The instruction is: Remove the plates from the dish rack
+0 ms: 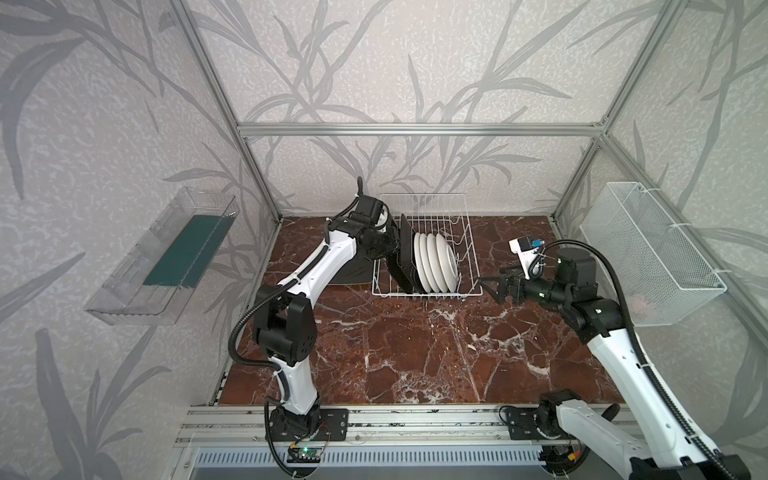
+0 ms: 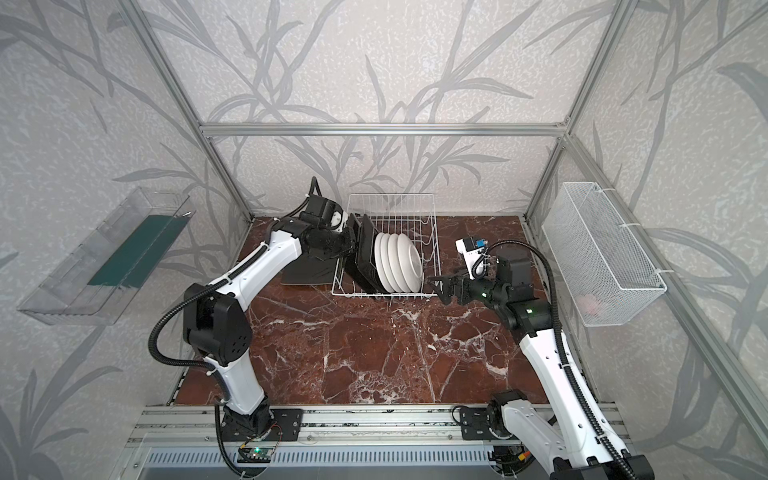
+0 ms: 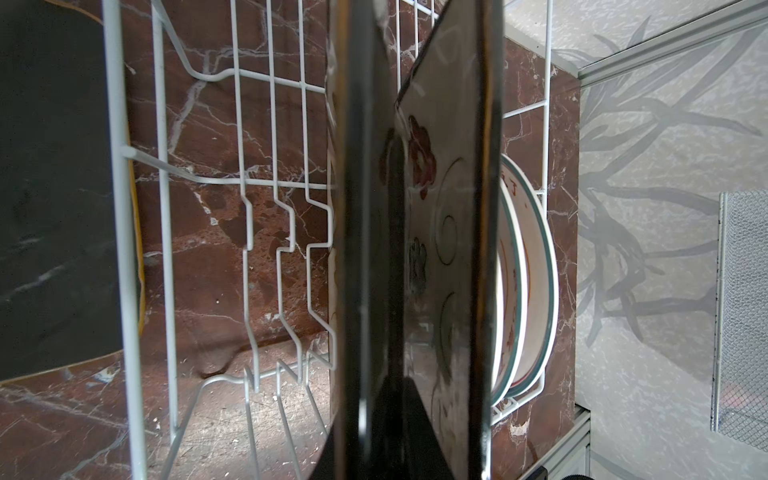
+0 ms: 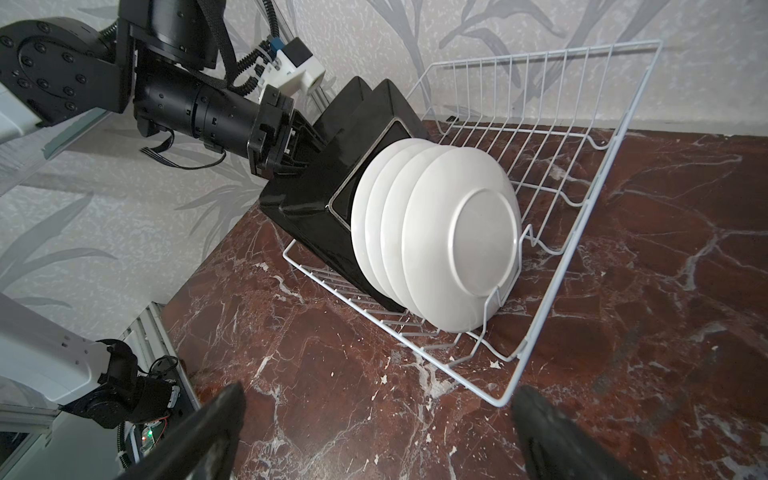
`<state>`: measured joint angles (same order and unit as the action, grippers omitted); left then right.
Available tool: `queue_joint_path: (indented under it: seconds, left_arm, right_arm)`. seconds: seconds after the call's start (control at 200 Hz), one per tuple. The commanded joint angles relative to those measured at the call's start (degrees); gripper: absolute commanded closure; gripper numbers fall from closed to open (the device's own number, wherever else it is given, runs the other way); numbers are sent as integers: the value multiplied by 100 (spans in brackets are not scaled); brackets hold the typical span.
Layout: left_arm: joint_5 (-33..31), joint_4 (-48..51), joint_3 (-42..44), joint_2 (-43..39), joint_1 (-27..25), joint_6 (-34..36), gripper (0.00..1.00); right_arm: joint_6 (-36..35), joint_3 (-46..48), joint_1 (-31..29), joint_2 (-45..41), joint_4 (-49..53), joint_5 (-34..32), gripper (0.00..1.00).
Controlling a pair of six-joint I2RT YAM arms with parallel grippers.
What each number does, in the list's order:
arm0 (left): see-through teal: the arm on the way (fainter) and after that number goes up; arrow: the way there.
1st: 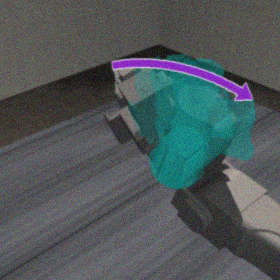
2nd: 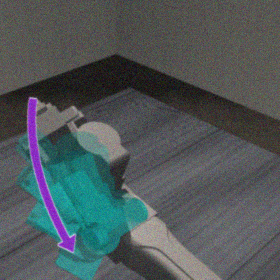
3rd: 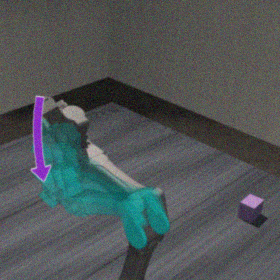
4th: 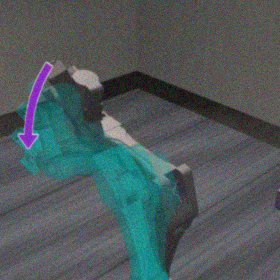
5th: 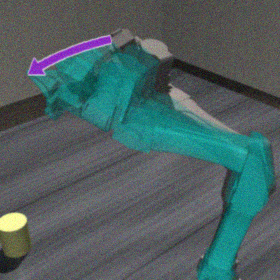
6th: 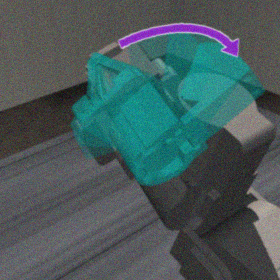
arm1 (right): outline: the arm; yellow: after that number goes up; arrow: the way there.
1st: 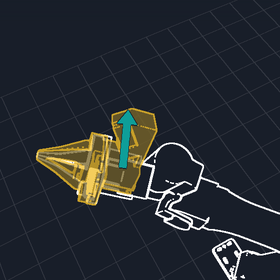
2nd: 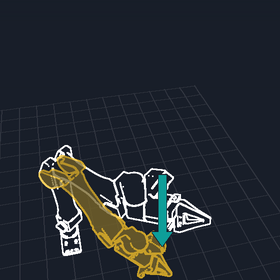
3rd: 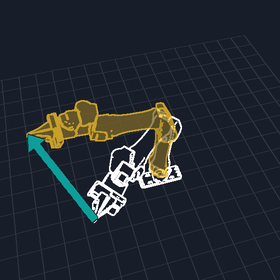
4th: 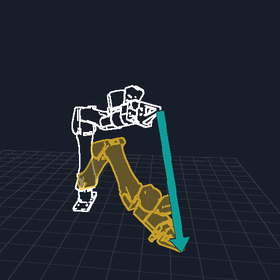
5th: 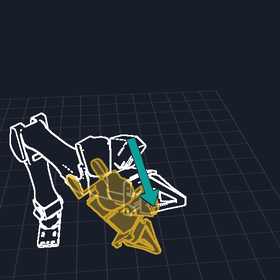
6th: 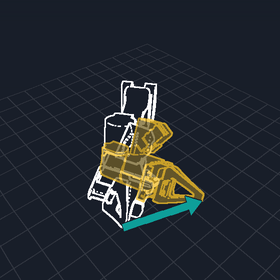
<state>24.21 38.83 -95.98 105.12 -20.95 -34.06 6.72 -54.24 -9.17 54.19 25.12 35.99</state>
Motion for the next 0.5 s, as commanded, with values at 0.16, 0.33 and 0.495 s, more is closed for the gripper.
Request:
queue_joint_path:
  seconds: [0.16, 0.33, 0.495]
  left_arm:
    - [145, -231, -377, -287, -108, 35, 100]
    - [-42, 4, -569, -446, -118, 163, 100]
    - [-128, 116, -692, -559, -114, 201, 100]
  right_arm:
    - [-93, 45, -24, 46, -14, -4, 1]
    - [-21, 66, -24, 90, -170, 20, 1]
    - [-23, 14, -24, 153, -174, 18, 1]
